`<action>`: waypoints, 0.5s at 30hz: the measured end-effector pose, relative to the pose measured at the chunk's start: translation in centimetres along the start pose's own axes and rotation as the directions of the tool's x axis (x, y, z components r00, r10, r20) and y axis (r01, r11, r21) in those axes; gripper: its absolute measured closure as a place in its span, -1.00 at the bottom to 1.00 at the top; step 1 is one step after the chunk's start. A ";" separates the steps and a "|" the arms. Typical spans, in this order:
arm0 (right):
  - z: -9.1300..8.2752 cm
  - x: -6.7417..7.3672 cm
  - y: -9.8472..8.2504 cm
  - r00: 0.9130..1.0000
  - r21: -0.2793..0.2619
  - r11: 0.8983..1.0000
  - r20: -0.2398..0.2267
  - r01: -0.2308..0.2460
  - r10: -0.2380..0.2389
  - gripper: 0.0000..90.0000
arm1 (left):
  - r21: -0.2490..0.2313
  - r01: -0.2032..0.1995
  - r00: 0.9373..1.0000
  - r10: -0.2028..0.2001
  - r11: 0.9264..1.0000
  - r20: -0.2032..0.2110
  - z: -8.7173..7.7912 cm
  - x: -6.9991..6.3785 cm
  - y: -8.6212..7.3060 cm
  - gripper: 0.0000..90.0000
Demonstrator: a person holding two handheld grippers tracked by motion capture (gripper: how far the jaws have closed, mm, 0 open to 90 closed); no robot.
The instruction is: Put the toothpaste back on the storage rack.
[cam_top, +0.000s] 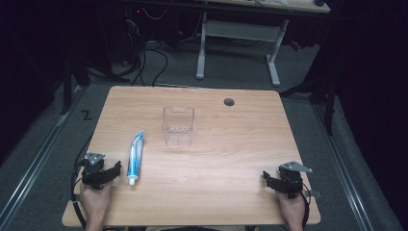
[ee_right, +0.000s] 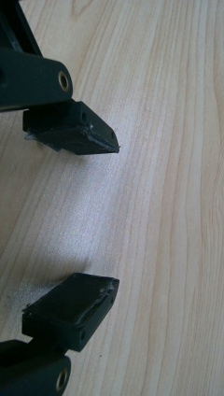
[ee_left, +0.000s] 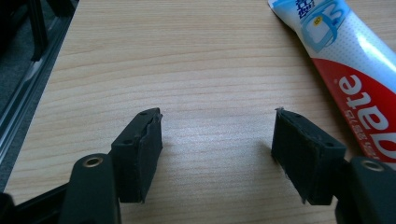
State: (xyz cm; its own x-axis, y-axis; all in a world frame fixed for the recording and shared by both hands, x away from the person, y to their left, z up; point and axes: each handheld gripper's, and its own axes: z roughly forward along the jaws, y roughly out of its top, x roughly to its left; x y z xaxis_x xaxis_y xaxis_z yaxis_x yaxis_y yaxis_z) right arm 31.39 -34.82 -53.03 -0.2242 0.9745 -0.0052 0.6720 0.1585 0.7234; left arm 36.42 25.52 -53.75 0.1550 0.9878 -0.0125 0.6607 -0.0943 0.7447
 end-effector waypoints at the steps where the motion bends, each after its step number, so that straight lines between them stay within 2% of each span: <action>1: 0.0 0.0 0.0 1.000 0.000 1.000 0.000 0.000 0.000 -0.35 | 0.000 0.000 1.000 0.000 1.000 0.000 0.0 0.0 0.0 -0.28; 9: 0.0 0.0 0.0 1.000 0.000 1.000 0.001 0.000 0.000 -0.34 | 0.001 -0.002 1.000 0.002 1.000 0.010 0.0 0.0 0.0 -0.30; 15: 0.0 0.0 0.0 1.000 -0.001 1.000 -0.001 0.000 0.000 -0.34 | -0.005 0.016 1.000 -0.016 1.000 0.026 -0.1 0.2 -0.1 -0.31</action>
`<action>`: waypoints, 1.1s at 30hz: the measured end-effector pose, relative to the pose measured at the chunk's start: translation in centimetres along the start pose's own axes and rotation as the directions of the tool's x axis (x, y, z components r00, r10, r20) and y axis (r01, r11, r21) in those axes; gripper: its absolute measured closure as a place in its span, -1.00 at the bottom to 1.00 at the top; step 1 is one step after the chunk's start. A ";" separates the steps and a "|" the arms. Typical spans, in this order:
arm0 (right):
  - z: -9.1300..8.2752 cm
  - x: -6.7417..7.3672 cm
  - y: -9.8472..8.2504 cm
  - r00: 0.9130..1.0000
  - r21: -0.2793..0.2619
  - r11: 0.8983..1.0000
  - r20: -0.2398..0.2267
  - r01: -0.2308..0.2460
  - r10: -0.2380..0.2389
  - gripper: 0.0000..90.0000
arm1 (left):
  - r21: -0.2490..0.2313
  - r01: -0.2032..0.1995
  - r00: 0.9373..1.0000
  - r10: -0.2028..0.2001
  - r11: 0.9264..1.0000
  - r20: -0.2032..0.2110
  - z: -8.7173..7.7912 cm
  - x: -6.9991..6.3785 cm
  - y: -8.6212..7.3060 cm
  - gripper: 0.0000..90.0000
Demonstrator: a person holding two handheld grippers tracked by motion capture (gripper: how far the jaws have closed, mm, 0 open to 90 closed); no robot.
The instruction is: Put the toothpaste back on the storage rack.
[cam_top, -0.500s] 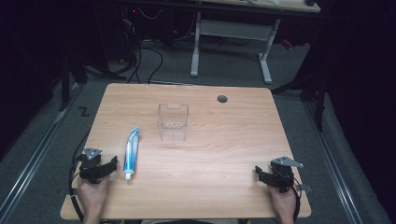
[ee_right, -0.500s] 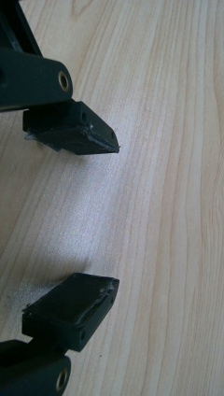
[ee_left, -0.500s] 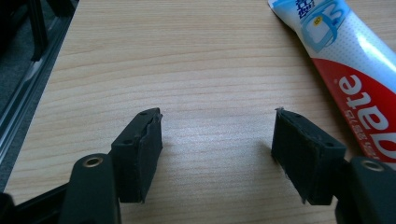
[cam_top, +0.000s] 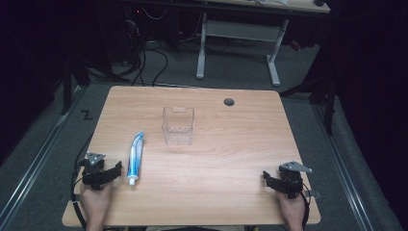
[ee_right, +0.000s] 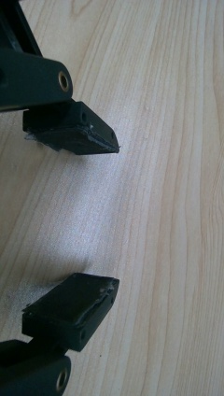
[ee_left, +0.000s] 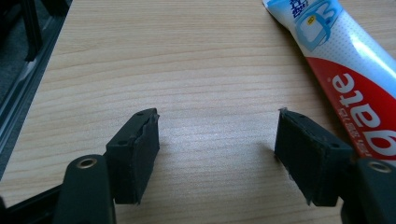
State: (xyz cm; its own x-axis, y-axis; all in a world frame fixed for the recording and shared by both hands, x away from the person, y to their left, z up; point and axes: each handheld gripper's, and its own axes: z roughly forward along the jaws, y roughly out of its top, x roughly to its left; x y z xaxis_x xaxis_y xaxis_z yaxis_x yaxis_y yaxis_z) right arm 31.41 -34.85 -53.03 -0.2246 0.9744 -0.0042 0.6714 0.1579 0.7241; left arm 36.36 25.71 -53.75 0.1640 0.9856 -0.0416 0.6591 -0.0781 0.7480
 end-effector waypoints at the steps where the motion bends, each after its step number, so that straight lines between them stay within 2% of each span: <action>1: 0.0 0.0 0.0 1.000 0.001 1.000 0.000 -0.002 0.002 -0.35 | -0.001 0.000 1.000 0.000 1.000 0.002 0.0 0.0 0.0 -0.32; 8: 0.0 0.0 0.0 1.000 0.000 1.000 0.000 0.000 0.000 -0.35 | 0.007 -0.026 1.000 0.026 1.000 0.002 0.1 -0.2 0.1 -0.33; 28: 0.0 0.0 0.0 1.000 0.000 1.000 -0.001 0.004 -0.004 -0.36 | 0.016 -0.020 1.000 0.020 1.000 -0.019 0.4 -0.5 0.3 -0.39; 30: 0.0 0.1 0.0 1.000 0.002 1.000 0.000 0.005 -0.005 -0.36 | 0.011 -0.007 1.000 0.008 1.000 -0.023 0.4 -0.6 0.4 -0.39; 33: 0.0 0.0 0.0 1.000 0.000 1.000 -0.001 0.005 -0.005 -0.36 | -0.024 0.006 1.000 -0.006 1.000 -0.018 0.3 -0.9 0.5 -0.39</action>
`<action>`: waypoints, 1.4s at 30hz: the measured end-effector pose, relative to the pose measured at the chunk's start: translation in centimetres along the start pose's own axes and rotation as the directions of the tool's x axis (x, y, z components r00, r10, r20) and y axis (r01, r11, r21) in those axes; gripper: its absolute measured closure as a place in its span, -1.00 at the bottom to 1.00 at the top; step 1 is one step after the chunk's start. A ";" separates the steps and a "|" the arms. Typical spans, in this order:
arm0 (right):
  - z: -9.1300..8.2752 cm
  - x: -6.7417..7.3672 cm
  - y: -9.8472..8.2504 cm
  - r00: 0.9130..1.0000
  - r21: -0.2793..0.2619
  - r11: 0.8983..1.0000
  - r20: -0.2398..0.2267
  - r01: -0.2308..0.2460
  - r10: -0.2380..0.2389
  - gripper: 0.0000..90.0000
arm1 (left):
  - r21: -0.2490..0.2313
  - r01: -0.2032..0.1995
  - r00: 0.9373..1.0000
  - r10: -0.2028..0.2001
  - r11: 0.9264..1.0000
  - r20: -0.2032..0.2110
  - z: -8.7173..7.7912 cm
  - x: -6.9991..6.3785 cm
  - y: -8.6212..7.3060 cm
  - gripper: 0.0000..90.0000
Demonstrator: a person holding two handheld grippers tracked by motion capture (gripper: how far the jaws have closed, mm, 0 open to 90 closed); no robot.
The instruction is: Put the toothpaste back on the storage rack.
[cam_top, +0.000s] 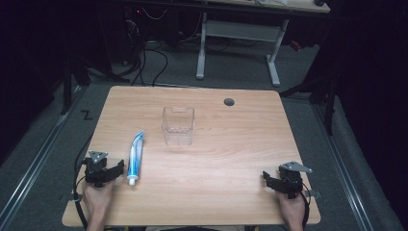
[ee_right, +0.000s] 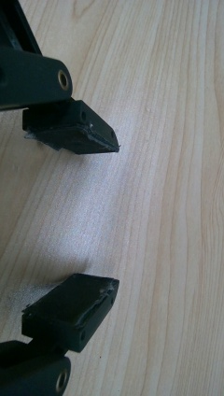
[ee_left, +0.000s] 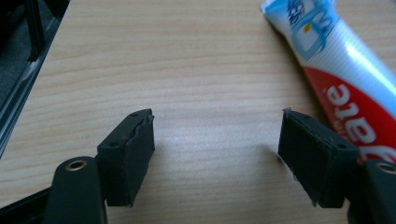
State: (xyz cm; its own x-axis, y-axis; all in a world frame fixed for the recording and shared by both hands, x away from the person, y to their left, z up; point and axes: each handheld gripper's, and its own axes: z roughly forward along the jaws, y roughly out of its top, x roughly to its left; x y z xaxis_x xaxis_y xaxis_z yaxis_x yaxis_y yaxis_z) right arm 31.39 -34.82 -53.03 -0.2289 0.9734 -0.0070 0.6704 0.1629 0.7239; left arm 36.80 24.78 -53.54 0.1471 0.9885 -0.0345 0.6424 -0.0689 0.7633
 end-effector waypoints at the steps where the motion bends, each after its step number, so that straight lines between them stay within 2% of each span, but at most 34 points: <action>1: 0.0 0.0 0.0 1.000 0.000 1.000 0.000 0.000 0.000 -0.36 | -0.011 0.003 1.000 -0.003 1.000 0.002 -0.1 -0.1 0.1 -0.38; 6: 0.0 0.0 0.0 1.000 -0.001 1.000 -0.002 -0.001 0.001 -0.36 | -0.026 0.009 1.000 -0.008 1.000 0.022 -0.8 -0.1 0.2 -0.35; 10: 0.0 -0.1 0.0 1.000 -0.002 1.000 -0.007 -0.006 0.006 -0.36 | -0.047 0.043 0.997 -0.040 0.998 0.061 -1.6 0.1 0.3 -0.33; 14: -0.1 -0.1 0.0 1.000 -0.002 1.000 -0.008 -0.006 0.006 -0.36 | -0.073 0.051 0.997 -0.046 0.996 0.067 -2.4 -0.1 0.5 -0.30; 20: -0.1 -0.1 -0.1 1.000 -0.003 1.000 -0.011 -0.006 0.006 -0.36 | -0.085 0.049 0.994 -0.040 0.995 0.102 -3.4 -0.5 0.9 -0.29; 23: -0.1 -0.1 -0.1 1.000 -0.002 1.000 -0.011 -0.010 0.010 -0.37 | -0.094 0.034 0.993 -0.023 0.995 0.117 -3.8 -0.8 1.0 -0.25; 26: -0.1 -0.1 -0.1 1.000 -0.003 1.000 -0.011 -0.006 0.006 -0.36 | -0.084 0.000 0.992 0.010 0.997 0.125 -4.1 -1.2 1.2 -0.21; 29: -0.1 -0.1 -0.1 1.000 -0.002 1.000 -0.011 -0.010 0.009 -0.37 | -0.078 -0.002 0.990 0.013 0.997 0.139 -4.3 -1.5 1.4 -0.19; 33: -0.1 -0.1 -0.1 1.000 -0.003 1.000 -0.010 -0.005 0.005 -0.36 | -0.073 -0.025 0.988 0.036 0.997 0.148 -4.5 -2.4 1.8 -0.19; 42: -0.1 -0.1 -0.1 1.000 -0.003 1.000 -0.010 -0.004 0.004 -0.36 | 0.008 -0.066 0.982 0.063 0.998 0.180 -4.1 -3.9 2.9 -0.16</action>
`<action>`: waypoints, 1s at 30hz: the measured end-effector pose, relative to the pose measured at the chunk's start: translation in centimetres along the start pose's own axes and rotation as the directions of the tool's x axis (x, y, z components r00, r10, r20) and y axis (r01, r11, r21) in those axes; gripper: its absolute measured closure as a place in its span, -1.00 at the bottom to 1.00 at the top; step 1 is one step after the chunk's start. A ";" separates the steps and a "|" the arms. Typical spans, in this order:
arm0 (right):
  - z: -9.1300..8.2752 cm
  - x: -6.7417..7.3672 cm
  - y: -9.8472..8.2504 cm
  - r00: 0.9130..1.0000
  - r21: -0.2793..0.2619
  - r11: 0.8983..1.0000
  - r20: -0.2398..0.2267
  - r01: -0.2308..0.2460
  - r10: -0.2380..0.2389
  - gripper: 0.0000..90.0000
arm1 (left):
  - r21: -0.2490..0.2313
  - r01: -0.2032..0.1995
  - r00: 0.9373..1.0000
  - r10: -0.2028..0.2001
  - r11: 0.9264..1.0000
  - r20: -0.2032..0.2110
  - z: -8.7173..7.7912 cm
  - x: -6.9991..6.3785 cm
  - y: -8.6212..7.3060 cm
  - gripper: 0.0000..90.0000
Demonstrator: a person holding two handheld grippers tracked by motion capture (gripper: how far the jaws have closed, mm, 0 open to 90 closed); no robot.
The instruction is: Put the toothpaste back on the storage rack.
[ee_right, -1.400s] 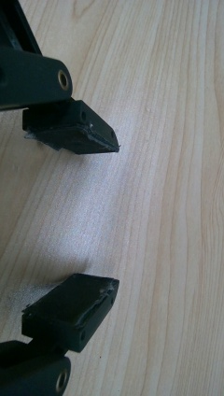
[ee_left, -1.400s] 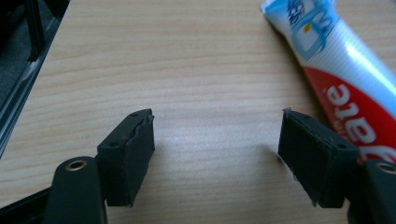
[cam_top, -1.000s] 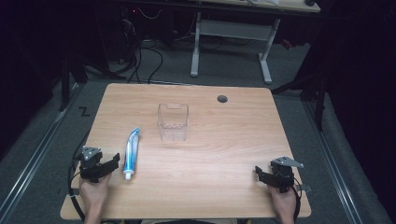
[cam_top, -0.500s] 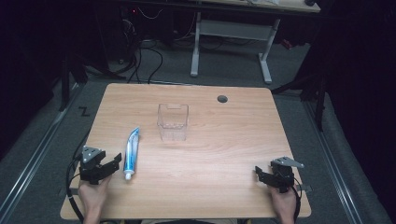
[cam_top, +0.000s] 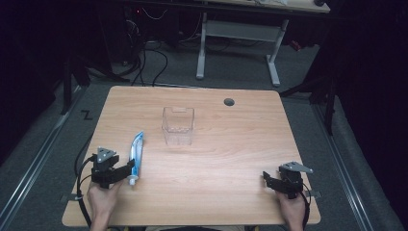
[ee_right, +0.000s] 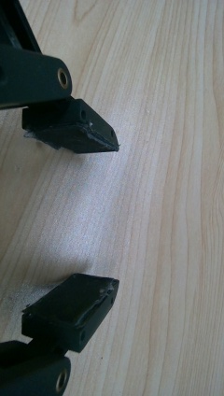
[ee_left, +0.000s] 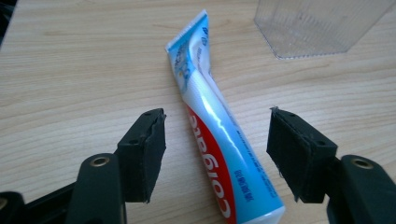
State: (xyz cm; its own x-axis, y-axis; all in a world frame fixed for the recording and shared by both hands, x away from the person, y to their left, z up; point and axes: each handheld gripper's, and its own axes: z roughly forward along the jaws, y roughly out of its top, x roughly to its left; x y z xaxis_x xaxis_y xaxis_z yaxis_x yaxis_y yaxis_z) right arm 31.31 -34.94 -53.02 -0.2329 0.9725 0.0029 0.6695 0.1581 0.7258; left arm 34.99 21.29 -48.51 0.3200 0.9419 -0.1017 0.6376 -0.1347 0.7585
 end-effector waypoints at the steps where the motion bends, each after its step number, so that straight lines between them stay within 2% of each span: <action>1: 0.0 0.0 0.0 1.000 0.000 1.000 0.000 0.000 0.000 -0.36 | 0.006 0.000 1.000 0.000 1.000 0.004 0.1 -0.1 0.2 -0.17; 3: 0.0 0.0 0.0 1.000 0.001 1.000 0.001 -0.002 0.002 -0.36 | 0.010 -0.006 1.000 0.006 1.000 0.002 0.2 -0.2 0.4 -0.18; 9: 0.0 0.0 0.0 1.000 0.001 1.000 0.001 -0.002 0.002 -0.36 | 0.064 -0.031 0.999 0.031 0.997 -0.006 1.0 -0.3 1.3 -0.20; 13: 0.0 0.0 0.0 1.000 0.001 1.000 0.001 -0.002 0.002 -0.36 | 0.071 -0.046 0.999 0.047 0.996 -0.014 1.3 -0.4 2.0 -0.12; 21: 0.0 0.0 0.0 1.000 0.000 1.000 -0.002 -0.002 0.002 -0.36 | 0.128 -0.074 0.997 0.077 0.989 -0.019 2.4 -0.3 3.6 -0.08; 24: 0.0 0.0 0.0 1.000 0.001 1.000 -0.002 -0.006 0.006 -0.37 | 0.145 -0.078 0.997 0.080 0.986 -0.007 2.8 -0.2 4.3 -0.03; 30: 0.0 0.0 0.0 1.000 0.000 1.000 -0.005 -0.007 0.007 -0.37 | 0.181 -0.087 0.996 0.091 0.980 -0.009 3.5 0.0 5.5 0.02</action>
State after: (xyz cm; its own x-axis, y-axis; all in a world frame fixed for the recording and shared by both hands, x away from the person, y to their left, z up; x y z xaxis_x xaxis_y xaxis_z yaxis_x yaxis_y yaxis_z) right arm 31.29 -34.98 -53.01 -0.2313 0.9728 0.0114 0.6712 0.1511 0.7257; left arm 40.99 19.47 -46.56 0.3698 0.9287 -0.0265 0.7232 -0.2698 0.6358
